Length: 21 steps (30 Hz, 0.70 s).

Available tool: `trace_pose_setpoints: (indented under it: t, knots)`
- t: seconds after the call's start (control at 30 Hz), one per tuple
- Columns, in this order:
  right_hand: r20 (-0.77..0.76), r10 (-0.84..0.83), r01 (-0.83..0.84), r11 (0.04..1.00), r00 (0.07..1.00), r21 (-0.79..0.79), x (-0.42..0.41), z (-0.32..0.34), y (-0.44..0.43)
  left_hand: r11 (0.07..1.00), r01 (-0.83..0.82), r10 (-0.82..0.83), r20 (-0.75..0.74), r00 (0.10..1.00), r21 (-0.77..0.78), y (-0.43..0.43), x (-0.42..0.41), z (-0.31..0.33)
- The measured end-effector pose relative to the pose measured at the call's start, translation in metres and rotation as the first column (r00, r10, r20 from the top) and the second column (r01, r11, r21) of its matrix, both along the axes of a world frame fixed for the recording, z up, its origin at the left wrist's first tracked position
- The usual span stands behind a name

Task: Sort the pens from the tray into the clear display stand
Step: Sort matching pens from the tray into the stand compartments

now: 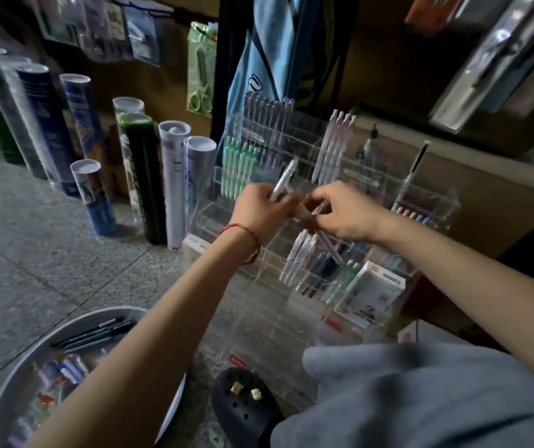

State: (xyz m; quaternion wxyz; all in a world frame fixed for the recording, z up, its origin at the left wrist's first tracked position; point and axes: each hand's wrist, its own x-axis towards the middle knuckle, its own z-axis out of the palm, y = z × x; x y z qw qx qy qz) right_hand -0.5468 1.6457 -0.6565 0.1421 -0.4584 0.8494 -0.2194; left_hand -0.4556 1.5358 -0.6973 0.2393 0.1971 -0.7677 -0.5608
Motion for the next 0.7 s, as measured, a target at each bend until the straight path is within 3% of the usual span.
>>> trace_pose_setpoints:
  t: [0.13,0.3,0.47,0.7]
  knots:
    - [-0.017,-0.149,0.146,0.98,0.989,-0.132,-0.024,-0.003,0.001,0.997,-0.077,0.076,0.044,0.996,0.016,-0.003,-0.018,-0.029]
    - [-0.055,-0.193,0.158,0.91,0.98,-0.382,-0.035,-0.017,-0.013,0.999,-0.02,0.015,0.141,0.99,0.031,0.0,-0.034,-0.075]
    - [-0.118,-0.196,0.159,0.952,0.973,-0.263,-0.035,-0.055,-0.024,0.996,-0.092,0.087,0.174,0.981,0.021,0.001,-0.044,-0.096]
    - [0.051,-0.119,0.116,0.991,0.992,0.062,-0.039,-0.078,-0.026,0.985,-0.128,0.115,0.111,0.987,0.114,-0.002,-0.045,-0.102]
